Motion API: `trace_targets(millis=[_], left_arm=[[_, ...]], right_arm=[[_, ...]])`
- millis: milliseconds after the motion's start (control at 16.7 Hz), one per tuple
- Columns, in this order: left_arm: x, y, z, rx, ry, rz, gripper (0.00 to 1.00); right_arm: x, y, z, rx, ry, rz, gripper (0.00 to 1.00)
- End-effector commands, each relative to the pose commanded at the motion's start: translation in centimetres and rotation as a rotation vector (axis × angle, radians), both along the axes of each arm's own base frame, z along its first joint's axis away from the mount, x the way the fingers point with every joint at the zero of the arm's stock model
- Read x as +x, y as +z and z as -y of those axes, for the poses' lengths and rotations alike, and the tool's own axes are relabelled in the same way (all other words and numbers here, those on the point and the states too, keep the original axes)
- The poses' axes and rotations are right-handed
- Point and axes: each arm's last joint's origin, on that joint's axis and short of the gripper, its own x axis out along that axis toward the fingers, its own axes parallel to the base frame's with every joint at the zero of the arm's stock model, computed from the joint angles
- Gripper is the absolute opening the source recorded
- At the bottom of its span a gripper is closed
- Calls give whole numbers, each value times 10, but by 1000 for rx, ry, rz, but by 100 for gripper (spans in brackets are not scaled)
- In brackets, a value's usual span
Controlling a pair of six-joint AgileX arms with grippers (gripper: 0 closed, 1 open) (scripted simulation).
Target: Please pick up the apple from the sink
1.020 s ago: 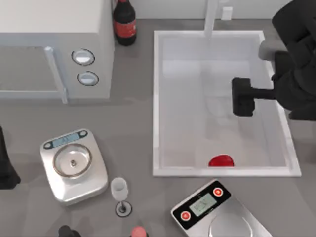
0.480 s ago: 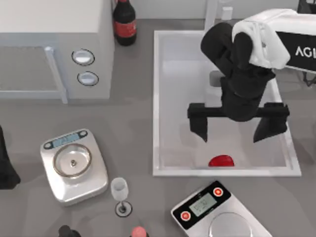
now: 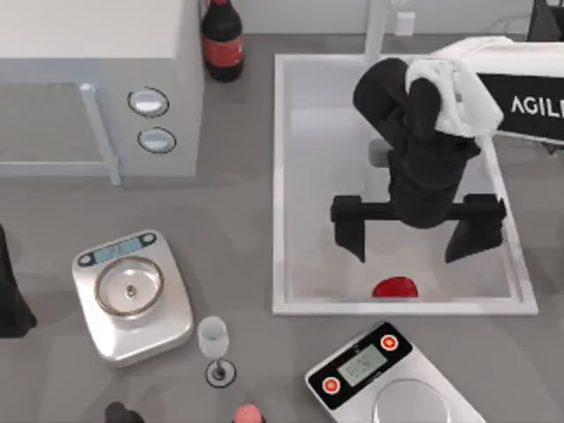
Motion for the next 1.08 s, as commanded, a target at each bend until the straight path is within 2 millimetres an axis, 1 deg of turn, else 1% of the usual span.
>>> trace_targets(millis=[180, 360, 480, 540, 600, 840, 1080], left_arm=[[0, 0, 0, 0, 0, 0, 100], [0, 0, 0, 0, 0, 0, 100], [0, 0, 0, 0, 0, 0, 100], [0, 0, 0, 0, 0, 0, 100], [0, 0, 0, 0, 0, 0, 100], [0, 0, 0, 0, 0, 0, 100], [0, 0, 0, 0, 0, 0, 100]], right_arm=[[4, -45, -3, 3, 1, 6, 100], [3, -92, -3, 10, 3, 18, 100], [-1, -117, -1, 7, 3, 13, 100], [-3, -125, 0, 5, 3, 8, 100], [-4, -129, 0, 3, 3, 6, 100], [-4, -130, 0, 3, 3, 5, 100], [-4, -130, 0, 3, 3, 5, 70]])
